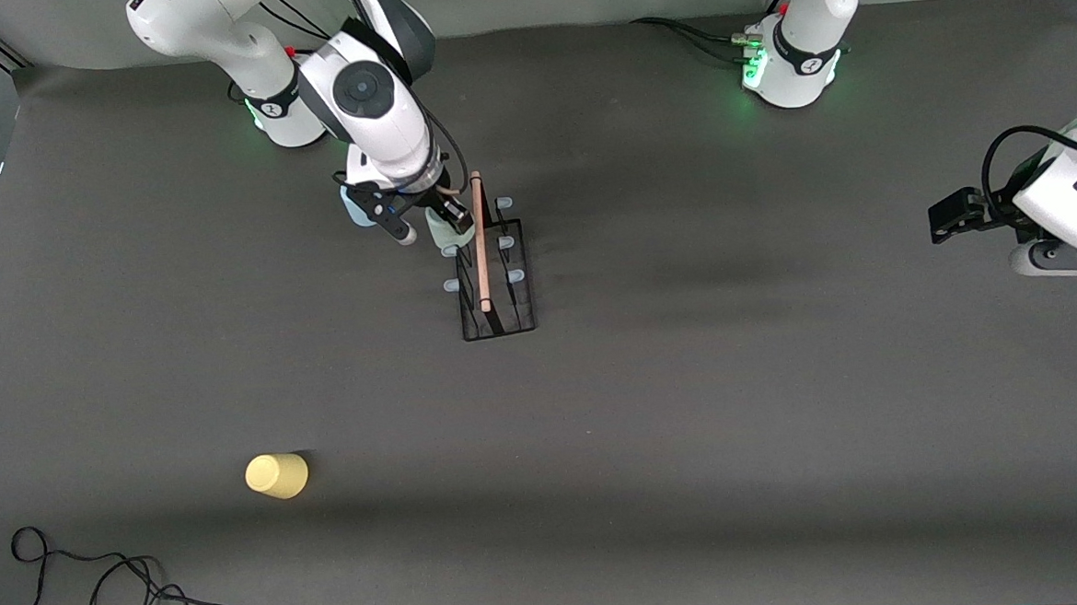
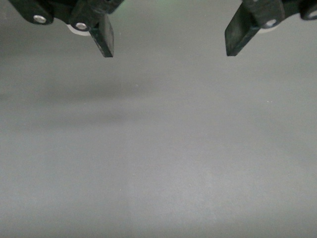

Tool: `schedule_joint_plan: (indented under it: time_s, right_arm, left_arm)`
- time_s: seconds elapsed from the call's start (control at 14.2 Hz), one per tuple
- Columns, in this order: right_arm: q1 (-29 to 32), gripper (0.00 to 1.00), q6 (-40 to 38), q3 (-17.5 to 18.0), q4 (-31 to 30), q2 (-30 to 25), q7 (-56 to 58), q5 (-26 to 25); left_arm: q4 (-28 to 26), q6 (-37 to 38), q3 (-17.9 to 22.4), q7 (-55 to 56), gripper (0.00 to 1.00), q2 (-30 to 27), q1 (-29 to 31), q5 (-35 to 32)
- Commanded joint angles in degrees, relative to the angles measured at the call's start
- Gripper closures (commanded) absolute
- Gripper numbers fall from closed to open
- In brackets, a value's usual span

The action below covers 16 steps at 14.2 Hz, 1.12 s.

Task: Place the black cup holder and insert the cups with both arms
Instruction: 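Place the green cup onto a rack peg with the right gripper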

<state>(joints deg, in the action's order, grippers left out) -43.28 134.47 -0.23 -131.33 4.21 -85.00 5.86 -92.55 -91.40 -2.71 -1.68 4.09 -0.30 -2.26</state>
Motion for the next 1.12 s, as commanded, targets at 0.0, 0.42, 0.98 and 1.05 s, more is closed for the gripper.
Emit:
schedule_joint_plan:
  time_s: [0.0,0.42,0.98,1.05]
  right_arm:
    - [-2.16,0.80,3.43,-0.48,-0.77,1.77,-2.79,0.64]
    - [-1.46,0.00,-4.87,-1.35,4.22,-1.47,-2.89,0.64]
    - [-1.28,0.00,-38.83,-14.95,34.28,0.27,20.51,0.55]
    - [-1.28,0.00,-39.63,-17.94,35.96,0.89,28.15,0.47]
  left_arm:
    - [1.76,2.27,-0.01,0.28,0.00,1.01,-0.58,-0.12]
    - [1.67,1.75,-0.10,0.19,0.00,1.10,-0.67,-0.20]
    - [1.76,1.66,-0.19,0.01,0.00,1.36,-0.49,-0.12]
    - [1.67,1.75,-0.10,0.01,0.00,1.28,-0.40,-0.12]
